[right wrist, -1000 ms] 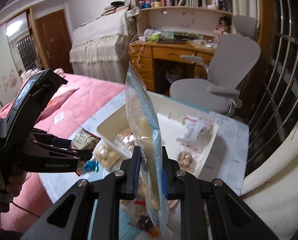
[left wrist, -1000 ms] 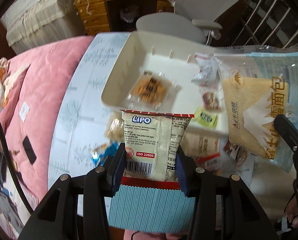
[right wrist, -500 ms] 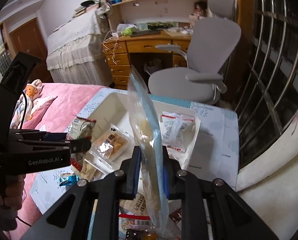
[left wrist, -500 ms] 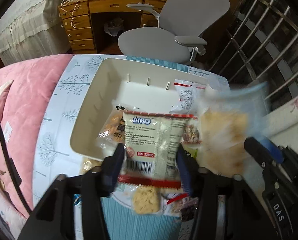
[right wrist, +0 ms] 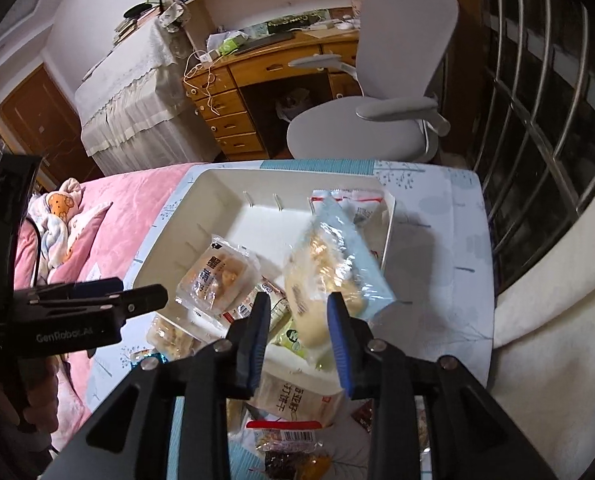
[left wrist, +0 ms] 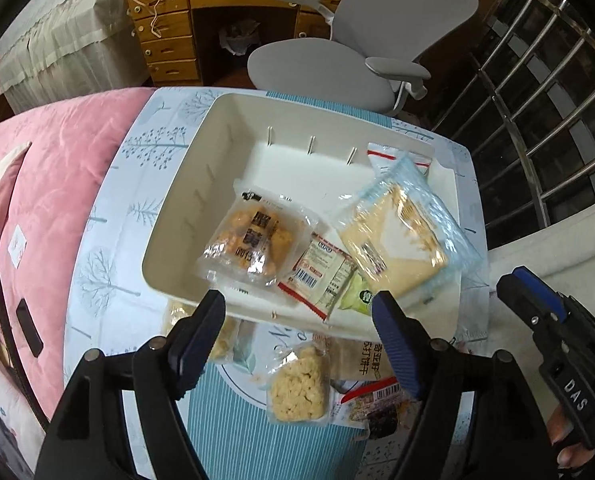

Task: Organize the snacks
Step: 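Carry the LIPO packet and light-blue bread bag into the tray and release, then grasp the blue-wrapped biscuit with the left gripper while the right grasps a clear pastry bag, then carry the blue biscuit and pastry bag into the tray and open both grippers, then grasp the red-striped snack pack with the left gripper while the right grasps the clear nut bag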

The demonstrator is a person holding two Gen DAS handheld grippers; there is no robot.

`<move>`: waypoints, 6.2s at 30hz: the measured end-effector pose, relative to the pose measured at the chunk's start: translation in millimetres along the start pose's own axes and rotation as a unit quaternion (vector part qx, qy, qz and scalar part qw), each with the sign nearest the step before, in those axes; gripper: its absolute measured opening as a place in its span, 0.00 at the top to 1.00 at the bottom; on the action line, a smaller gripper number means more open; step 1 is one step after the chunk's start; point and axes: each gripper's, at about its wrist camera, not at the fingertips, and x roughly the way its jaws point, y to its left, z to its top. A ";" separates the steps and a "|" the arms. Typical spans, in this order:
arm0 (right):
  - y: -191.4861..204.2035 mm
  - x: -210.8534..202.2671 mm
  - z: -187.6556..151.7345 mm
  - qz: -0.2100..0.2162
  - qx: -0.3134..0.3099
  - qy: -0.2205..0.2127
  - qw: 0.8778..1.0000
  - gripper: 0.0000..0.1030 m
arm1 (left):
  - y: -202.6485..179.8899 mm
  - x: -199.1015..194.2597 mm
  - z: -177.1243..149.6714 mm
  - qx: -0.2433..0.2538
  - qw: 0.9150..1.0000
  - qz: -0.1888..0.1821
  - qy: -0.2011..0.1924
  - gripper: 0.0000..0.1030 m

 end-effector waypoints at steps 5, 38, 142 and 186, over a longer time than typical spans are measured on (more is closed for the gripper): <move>-9.6 -2.9 -4.3 0.006 0.025 0.008 1.000 0.72 | 7.5 -4.7 -13.6 -0.015 1.000 0.000 0.003 0.27; 4.0 8.0 -89.7 0.002 0.175 0.083 0.981 0.63 | 119.4 12.0 -106.3 -0.028 0.999 0.020 0.041 0.25; 191.6 -6.5 -28.6 -0.164 0.010 -0.129 0.978 0.44 | 100.7 -26.0 47.8 0.327 0.942 -0.065 0.028 0.70; 70.5 9.3 -166.0 -0.126 0.213 0.056 0.967 0.33 | 57.0 20.8 -72.4 0.299 0.942 -0.029 0.150 0.22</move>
